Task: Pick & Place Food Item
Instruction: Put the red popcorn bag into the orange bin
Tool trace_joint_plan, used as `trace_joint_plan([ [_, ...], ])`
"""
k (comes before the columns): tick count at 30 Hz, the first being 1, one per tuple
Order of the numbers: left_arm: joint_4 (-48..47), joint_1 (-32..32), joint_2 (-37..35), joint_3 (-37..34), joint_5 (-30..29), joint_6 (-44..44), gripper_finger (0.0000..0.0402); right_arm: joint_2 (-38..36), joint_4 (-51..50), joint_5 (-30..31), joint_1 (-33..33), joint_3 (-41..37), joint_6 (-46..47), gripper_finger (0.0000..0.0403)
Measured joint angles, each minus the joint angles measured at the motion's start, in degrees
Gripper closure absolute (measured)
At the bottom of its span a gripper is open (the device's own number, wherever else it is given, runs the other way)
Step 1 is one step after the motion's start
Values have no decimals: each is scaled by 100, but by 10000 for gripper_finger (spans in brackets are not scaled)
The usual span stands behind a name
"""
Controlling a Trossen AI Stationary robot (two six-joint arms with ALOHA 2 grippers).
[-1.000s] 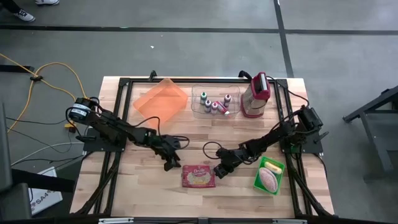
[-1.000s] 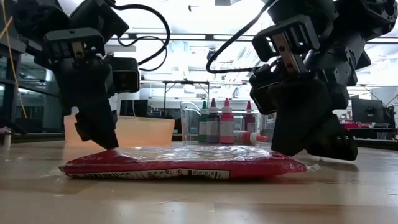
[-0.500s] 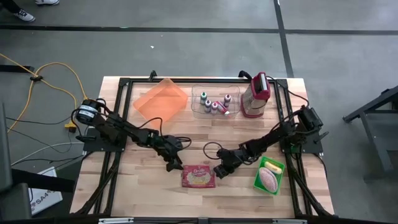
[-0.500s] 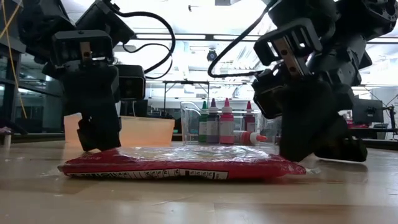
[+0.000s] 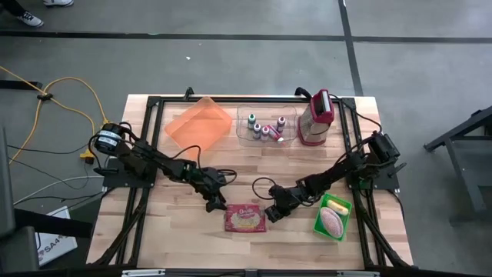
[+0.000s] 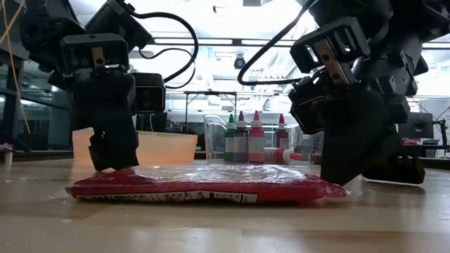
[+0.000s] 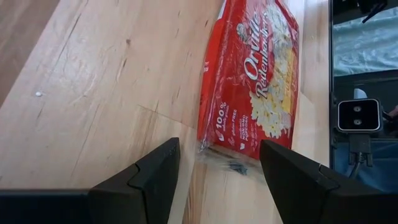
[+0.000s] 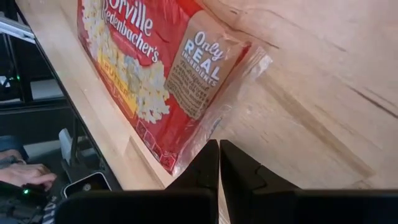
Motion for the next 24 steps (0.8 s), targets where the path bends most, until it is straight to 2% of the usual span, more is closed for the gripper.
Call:
trace_joint_plan([
  [13, 35, -192, 9, -7, -241, -28, 183, 17, 111, 41, 0, 11, 74, 400],
  [24, 42, -221, 13, -9, -319, 7, 183, 20, 23, 339, 120, 153, -1399, 400],
])
